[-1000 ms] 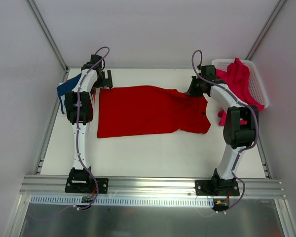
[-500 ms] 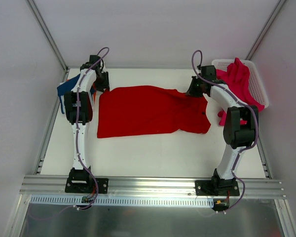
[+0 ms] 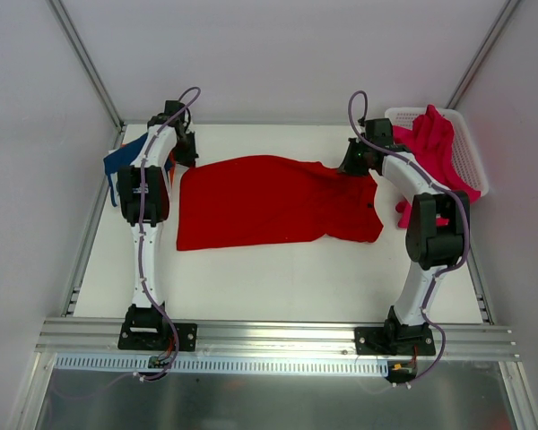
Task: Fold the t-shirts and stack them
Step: Grap the side of the flattened tshirt furthest away from the robot with both arms, then fold the other side of the tshirt into a rectangle
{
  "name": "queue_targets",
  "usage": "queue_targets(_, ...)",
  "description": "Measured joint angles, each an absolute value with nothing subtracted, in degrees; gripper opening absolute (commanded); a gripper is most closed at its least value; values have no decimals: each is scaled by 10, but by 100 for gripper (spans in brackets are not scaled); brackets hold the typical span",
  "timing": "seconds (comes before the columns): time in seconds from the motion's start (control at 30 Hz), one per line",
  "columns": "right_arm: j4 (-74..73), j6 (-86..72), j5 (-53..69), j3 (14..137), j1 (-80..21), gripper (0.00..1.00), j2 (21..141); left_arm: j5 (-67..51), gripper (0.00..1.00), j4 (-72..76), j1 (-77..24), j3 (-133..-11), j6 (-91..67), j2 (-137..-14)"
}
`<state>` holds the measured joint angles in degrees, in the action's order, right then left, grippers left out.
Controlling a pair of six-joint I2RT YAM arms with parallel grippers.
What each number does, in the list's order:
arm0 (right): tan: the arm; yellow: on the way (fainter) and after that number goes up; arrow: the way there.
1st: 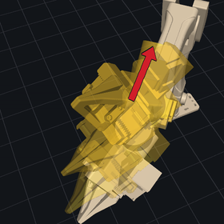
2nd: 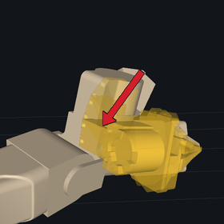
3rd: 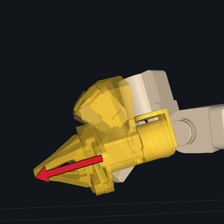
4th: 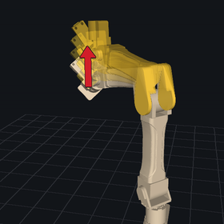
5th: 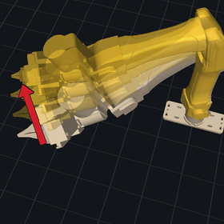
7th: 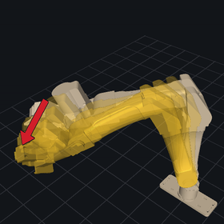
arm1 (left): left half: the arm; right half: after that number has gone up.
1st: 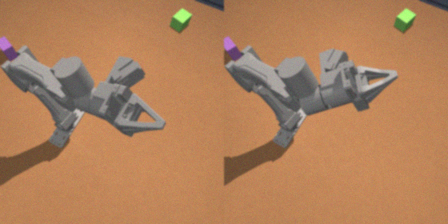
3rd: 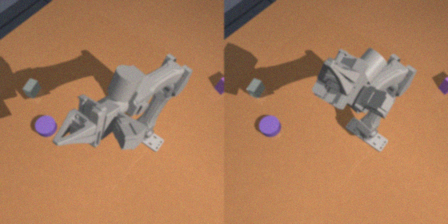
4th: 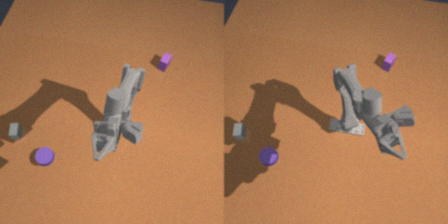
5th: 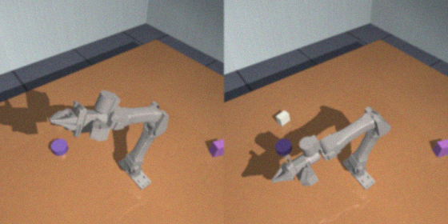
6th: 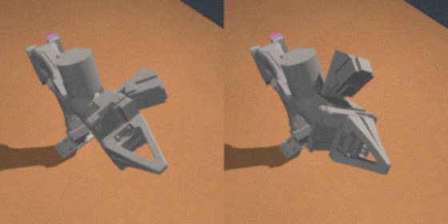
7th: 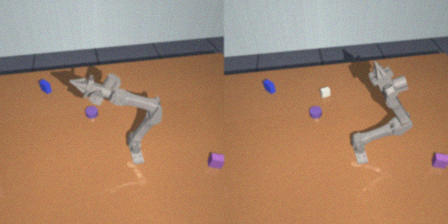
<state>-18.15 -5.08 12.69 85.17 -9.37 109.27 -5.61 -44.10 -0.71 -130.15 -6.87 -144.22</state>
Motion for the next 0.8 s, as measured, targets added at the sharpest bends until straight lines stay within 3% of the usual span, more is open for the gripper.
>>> queue_targets(0.37, -182, -38, 126, 884, -93, 0, 1119, -24, 0, -437, -8, -1256, -86, -1411)
queue_targets(0.8, -185, -20, 110, 828, -93, 0, 1058, 25, 0, -375, -24, -1084, -116, -1205)
